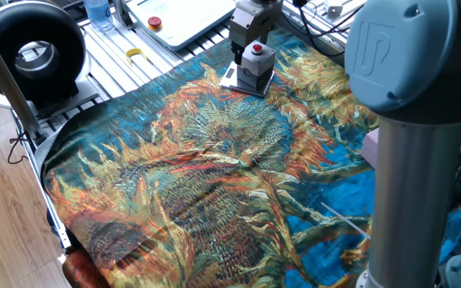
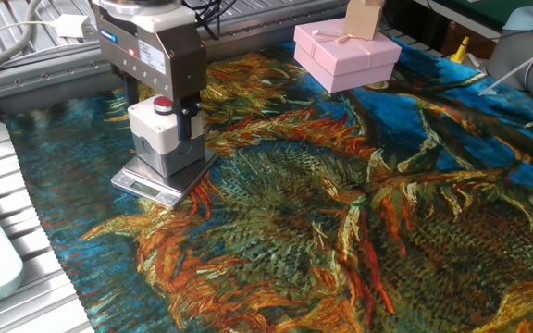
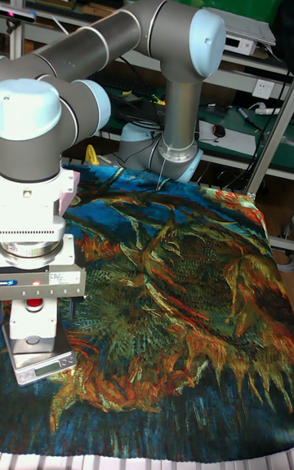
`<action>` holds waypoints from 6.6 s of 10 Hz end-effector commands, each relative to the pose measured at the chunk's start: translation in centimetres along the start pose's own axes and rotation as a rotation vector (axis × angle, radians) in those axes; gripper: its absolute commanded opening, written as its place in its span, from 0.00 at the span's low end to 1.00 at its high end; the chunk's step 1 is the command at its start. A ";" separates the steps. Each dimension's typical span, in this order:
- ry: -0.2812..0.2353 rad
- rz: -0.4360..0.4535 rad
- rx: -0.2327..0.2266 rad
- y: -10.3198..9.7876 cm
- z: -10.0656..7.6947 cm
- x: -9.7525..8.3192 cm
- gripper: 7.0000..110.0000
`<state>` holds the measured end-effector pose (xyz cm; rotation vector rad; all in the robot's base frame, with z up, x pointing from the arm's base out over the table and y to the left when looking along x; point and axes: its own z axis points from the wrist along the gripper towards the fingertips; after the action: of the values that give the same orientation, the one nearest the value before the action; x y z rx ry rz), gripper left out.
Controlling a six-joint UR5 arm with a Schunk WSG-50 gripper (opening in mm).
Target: Remove the object from the scale
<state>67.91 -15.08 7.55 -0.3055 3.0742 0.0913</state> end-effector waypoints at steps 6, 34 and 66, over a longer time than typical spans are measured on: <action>-0.013 -0.006 0.001 -0.2 1.5 1.0 1.00; -0.038 0.084 0.011 -0.4 2.9 0.3 0.00; -0.007 0.122 0.052 -0.9 0.8 0.8 0.00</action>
<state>67.58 -16.03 5.96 -0.1580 3.0742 0.0145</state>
